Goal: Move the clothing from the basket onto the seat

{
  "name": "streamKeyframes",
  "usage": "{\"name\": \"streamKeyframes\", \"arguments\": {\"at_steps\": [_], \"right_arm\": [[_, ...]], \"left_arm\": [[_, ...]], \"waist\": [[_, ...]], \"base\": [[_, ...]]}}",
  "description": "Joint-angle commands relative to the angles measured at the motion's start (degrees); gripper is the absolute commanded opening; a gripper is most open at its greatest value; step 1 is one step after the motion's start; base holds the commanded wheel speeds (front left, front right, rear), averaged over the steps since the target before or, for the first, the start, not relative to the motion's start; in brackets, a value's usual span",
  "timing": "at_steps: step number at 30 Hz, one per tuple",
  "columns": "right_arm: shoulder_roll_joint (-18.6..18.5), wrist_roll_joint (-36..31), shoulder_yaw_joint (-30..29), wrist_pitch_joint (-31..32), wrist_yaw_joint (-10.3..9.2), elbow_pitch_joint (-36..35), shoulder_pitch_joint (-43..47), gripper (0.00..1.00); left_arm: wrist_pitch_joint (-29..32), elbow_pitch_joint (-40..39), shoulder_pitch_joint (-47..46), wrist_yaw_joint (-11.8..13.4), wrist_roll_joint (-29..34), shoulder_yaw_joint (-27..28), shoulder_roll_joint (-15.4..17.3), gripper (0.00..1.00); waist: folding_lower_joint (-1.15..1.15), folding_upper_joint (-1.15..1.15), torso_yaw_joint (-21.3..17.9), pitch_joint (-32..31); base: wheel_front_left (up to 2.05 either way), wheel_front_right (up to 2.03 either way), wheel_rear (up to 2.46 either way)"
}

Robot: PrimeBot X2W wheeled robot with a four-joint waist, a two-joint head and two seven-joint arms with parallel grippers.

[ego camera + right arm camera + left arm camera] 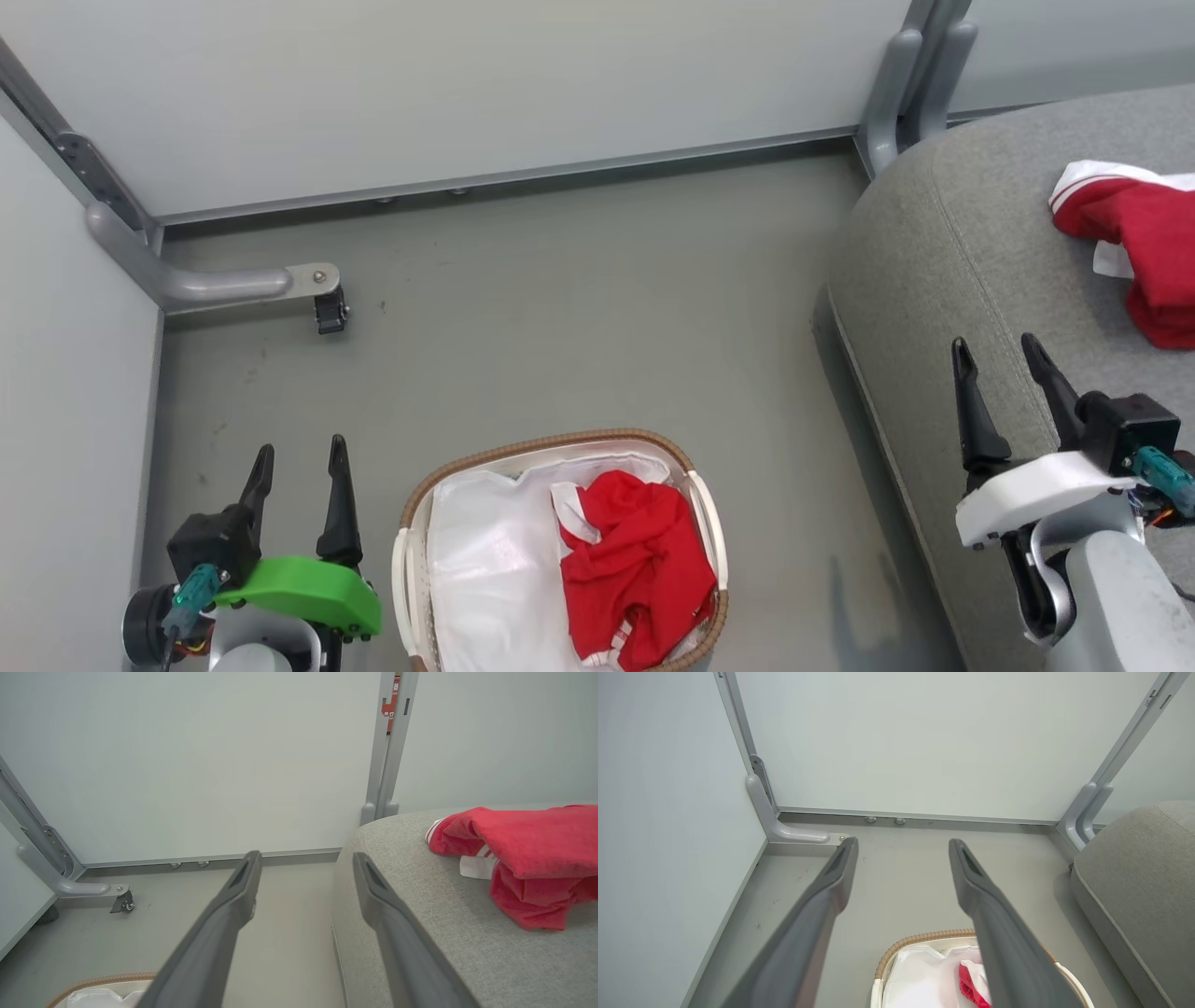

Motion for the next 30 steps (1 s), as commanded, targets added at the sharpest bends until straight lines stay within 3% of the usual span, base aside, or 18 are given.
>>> {"name": "streamKeyframes", "arguments": {"at_steps": [1, 17, 30], "right_arm": [[0.32, 0.45, -0.02, -0.27, -0.04, -0.37, 1.79, 1.00], [2.04, 0.17, 0.27, -0.27, -0.04, 0.60, 8.61, 1.00], [2.08, 0.82, 2.03, -0.27, -0.04, -1.79, 4.14, 1.00]], "left_arm": [[-0.01, -0.20, 1.44, 0.31, 0.09, 0.34, -0.08, 1.00], [0.00, 0.08, 7.79, 0.91, -3.03, -1.59, -0.07, 1.00], [0.00, 3.45, 1.45, 0.06, -4.56, -8.19, -0.05, 1.00]], "waist": [[0.00, 0.00, 1.81, -2.37], [0.00, 0.00, 2.82, -6.38], [0.00, 0.00, 0.15, -0.02]], "base": [[0.00, 0.00, 0.00], [0.00, 0.00, 0.00], [0.00, 0.00, 0.00]]}}
